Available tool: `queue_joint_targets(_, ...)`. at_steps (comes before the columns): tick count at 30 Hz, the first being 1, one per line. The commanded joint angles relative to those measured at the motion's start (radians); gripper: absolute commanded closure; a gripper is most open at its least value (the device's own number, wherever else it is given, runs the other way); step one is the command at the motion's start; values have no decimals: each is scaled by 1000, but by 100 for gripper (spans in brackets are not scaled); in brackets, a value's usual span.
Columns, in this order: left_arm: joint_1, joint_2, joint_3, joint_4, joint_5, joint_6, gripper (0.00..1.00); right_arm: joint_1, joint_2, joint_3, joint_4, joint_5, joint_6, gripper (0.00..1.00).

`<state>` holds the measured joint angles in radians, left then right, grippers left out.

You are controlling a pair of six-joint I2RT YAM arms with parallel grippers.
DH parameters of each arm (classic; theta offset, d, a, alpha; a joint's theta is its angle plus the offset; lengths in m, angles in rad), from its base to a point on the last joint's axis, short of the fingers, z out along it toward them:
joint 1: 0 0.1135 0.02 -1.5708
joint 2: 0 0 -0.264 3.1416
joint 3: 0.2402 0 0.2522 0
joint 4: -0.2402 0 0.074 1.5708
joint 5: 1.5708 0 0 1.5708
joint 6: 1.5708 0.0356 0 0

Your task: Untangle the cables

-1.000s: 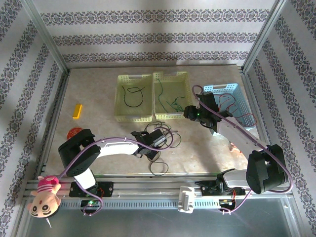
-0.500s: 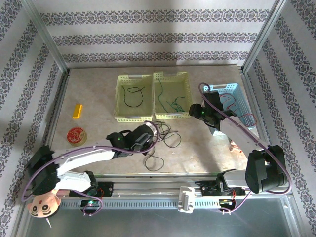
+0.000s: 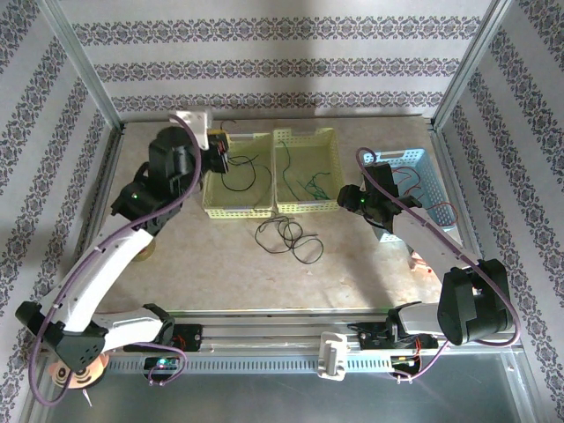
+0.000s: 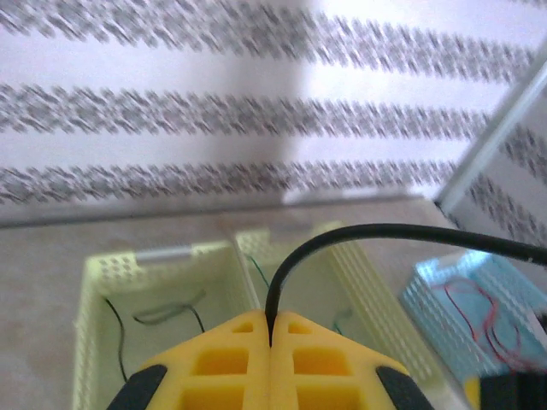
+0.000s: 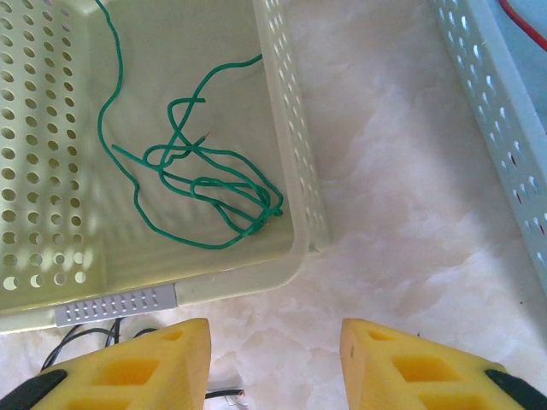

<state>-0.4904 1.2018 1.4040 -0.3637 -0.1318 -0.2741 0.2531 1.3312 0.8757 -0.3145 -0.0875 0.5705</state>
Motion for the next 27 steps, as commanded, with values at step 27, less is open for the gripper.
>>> queue_joint_targets(27,233,52,-235,525,1028,-384,100,28,-28,-8,-28,30,-15,56)
